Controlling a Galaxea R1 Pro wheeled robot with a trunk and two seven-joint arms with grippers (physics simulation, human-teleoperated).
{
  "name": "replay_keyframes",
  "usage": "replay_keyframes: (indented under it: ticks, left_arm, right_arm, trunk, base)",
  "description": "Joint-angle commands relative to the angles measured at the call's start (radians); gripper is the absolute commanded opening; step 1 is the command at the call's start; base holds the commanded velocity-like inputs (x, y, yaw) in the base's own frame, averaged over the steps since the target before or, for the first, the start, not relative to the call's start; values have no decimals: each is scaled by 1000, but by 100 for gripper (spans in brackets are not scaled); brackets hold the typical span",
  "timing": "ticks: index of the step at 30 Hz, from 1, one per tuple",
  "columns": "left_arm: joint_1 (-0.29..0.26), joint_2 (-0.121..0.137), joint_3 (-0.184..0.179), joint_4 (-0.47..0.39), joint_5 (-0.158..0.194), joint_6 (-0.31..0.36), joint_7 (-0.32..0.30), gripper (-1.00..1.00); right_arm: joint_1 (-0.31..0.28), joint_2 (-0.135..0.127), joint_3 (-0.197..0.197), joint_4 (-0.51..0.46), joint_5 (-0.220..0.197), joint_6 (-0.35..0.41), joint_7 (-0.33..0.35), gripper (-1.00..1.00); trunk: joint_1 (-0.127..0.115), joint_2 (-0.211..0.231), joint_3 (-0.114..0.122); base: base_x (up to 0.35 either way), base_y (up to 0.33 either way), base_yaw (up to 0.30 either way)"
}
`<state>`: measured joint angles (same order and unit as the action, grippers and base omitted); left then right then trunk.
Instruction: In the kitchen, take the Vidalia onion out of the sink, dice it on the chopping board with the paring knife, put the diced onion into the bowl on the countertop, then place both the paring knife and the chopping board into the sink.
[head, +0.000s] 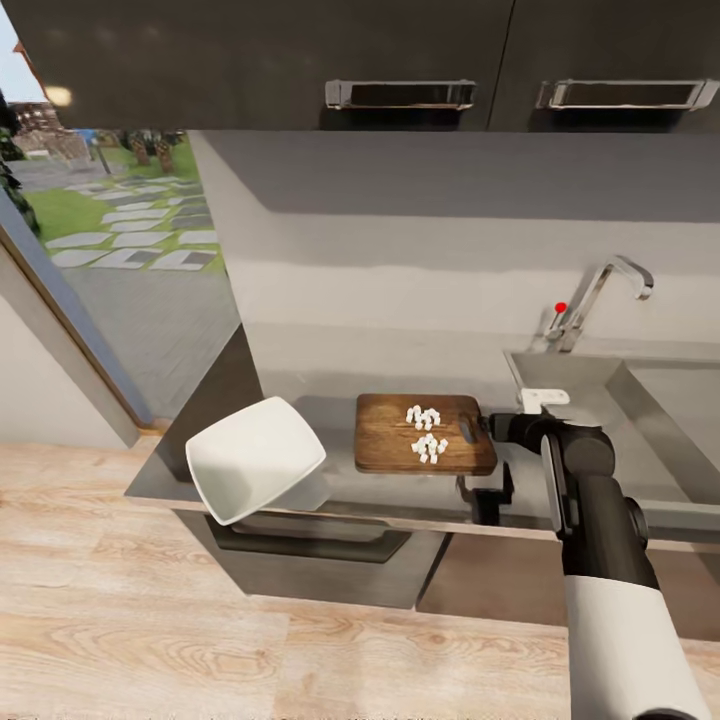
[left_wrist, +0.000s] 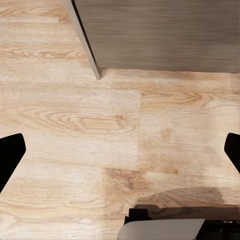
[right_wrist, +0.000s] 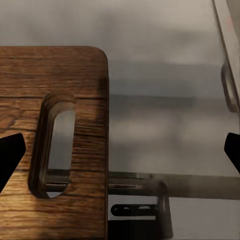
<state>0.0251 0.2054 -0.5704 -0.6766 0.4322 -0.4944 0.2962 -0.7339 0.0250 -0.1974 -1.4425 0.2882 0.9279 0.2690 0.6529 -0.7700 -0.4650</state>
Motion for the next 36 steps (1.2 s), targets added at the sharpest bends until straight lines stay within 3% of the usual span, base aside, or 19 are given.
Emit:
replay_keyframes:
  ticks: [1,24,36]
  left_arm:
    - [-1,2,-8,-2,6,-3,9,100]
    - [-1,2,-8,-2,5,-3,9,100]
    - [-1,2,-8,-1,7,-2,9,100]
  right_arm:
    - [-1,1,-2,0,11,3,11,100]
    - [-1,0,-4,1,11,3,8,100]
    - [-1,0,-4,1,11,3,8,100]
  trunk:
    - [0,-1,-3]
    - [0,-1,-39]
    - [0,-1,-43]
  base:
    - [0,0,0]
    - [42,0,0]
    - [0,0,0]
